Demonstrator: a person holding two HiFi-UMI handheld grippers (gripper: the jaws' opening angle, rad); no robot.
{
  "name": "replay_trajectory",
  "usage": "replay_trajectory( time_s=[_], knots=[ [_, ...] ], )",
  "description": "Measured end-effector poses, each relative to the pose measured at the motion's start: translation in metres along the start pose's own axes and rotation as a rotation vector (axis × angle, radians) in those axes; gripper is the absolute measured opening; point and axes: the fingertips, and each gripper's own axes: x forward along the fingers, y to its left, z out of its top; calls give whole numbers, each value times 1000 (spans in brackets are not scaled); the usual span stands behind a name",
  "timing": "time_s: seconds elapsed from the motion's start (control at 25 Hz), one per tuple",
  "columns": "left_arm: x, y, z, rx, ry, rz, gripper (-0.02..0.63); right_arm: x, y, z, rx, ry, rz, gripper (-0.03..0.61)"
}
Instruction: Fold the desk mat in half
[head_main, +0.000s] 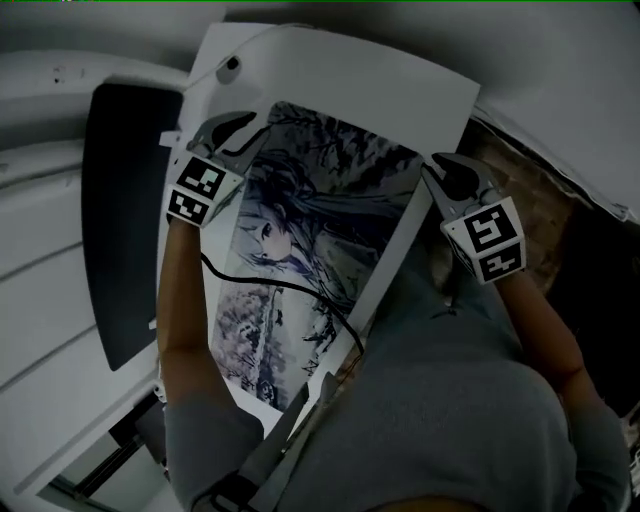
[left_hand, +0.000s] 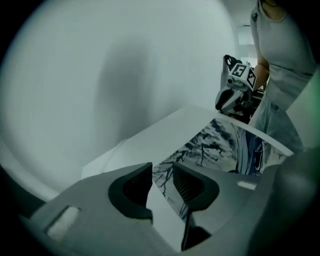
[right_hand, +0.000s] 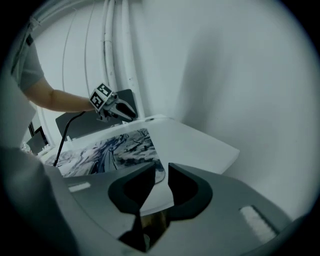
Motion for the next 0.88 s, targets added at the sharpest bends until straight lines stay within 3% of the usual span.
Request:
replay_trajectory(
  time_s=[0.2, 0.56, 0.88],
  knots=[
    [39, 17, -24, 32, 102, -96, 179, 23, 8, -11, -28, 95, -8, 103],
    [67, 17, -35, 16, 167, -265, 206, 36, 14, -13, -58, 169, -27, 137],
    [72, 5, -30, 144, 275, -399, 178, 37, 17, -14, -72, 252, -1, 118]
  ],
)
